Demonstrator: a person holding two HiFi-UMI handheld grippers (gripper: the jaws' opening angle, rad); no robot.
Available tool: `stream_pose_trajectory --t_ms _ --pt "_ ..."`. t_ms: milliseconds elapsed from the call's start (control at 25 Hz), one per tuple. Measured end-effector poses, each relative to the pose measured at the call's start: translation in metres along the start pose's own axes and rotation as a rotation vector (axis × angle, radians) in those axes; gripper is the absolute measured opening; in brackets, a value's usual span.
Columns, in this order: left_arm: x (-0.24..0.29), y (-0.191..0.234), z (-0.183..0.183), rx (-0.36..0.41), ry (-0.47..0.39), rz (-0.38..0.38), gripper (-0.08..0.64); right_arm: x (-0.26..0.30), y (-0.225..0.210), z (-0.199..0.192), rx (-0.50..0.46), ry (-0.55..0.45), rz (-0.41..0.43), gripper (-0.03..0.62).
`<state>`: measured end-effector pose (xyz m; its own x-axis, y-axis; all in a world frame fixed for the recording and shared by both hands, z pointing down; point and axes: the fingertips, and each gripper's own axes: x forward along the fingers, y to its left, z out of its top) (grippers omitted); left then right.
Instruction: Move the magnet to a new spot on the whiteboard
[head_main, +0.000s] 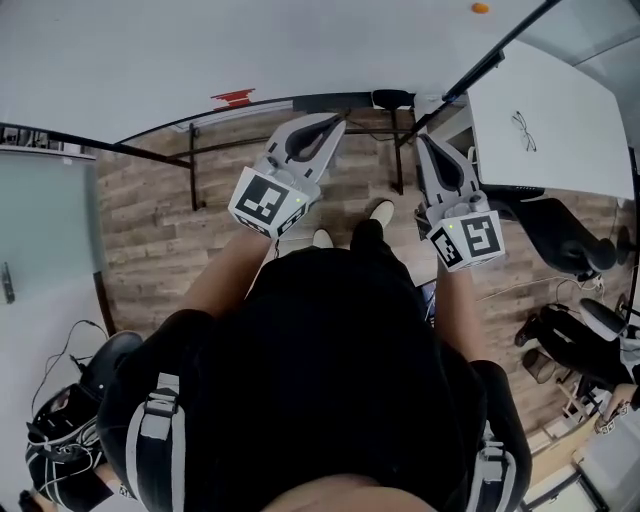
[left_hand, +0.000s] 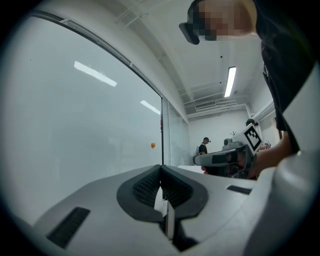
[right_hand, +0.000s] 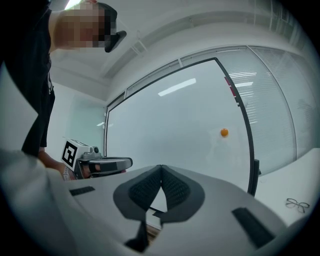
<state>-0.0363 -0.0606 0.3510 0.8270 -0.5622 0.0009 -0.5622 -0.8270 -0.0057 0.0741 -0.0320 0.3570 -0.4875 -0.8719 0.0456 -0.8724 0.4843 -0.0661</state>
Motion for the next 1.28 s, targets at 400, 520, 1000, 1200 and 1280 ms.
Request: stream_pose_trajectory --t_ms 400,520,1000,1200,1280 --pt "0.074 0.026 0.000 0.014 0.013 0.032 0.005 0.045 -0.073 0.005 -0.019 -0.006 0.041 -0.002" --pt "0.096 0.032 0.000 0.014 0.015 0.040 0.005 0.054 -0.094 0.007 -0.026 -0.004 0.044 -0.002" --pt "0.167 0.046 0.002 0.022 0.021 0.059 0.005 0.080 -0.168 0.013 -0.031 -0.002 0.023 -0.002" --pt "0.187 0.045 0.008 0.030 0.018 0.074 0.005 0.087 -0.183 0.016 -0.035 -0.010 0.063 -0.002" --pt "0.196 0.042 0.010 0.035 0.017 0.087 0.005 0.087 -0.189 0.019 -0.041 -0.014 0.082 -0.002"
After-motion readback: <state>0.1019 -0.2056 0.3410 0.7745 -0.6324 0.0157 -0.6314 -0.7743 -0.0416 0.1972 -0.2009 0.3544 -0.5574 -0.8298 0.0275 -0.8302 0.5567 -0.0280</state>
